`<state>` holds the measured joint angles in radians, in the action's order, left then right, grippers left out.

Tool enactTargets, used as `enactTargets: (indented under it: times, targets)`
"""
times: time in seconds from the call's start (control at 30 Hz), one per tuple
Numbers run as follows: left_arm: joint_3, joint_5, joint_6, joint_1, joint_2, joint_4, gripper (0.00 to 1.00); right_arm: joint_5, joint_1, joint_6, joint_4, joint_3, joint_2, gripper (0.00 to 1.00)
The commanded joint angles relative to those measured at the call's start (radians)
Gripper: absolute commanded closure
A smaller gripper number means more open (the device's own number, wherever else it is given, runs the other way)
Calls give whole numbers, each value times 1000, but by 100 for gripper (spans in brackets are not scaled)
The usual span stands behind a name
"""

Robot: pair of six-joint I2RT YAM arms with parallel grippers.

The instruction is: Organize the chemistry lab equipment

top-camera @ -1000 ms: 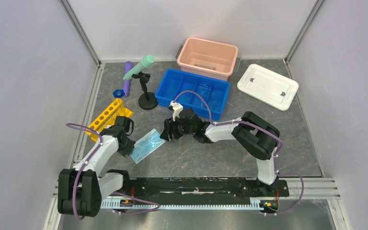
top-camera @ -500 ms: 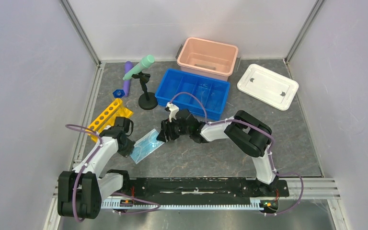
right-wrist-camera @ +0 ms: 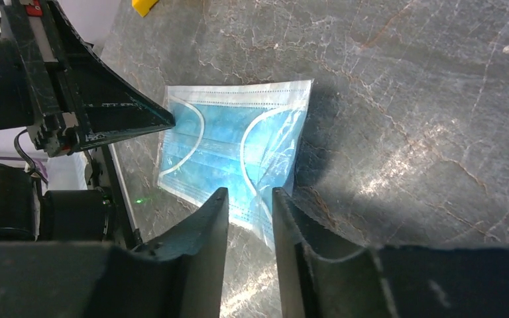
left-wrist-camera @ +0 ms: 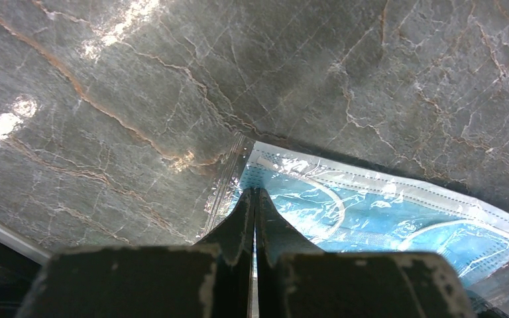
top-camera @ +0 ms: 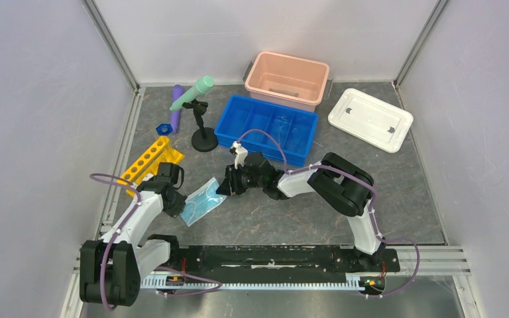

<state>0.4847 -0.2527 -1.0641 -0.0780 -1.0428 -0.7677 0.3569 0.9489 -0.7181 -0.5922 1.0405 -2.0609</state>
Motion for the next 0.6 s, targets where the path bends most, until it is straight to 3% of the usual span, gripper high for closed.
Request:
enactTargets:
  times: [0.0,0.2,0.4,0.47,0.57]
  targets:
    - [-34,27,21,4,14,61,98,-39,4,2,-38,-18,-3,66]
    - [-46,34,16,3,37,61,98,-194,4,146,118,16,16,60]
    - [-44,30,21,4,34,65,98,-149,4,153,119,28,-13,60]
    - [-44,31,21,4,31,68,98,-138,4,142,103,20,-18,63]
    - [-39,34,31,4,31,68,98,-147,1,144,102,12,-11,78]
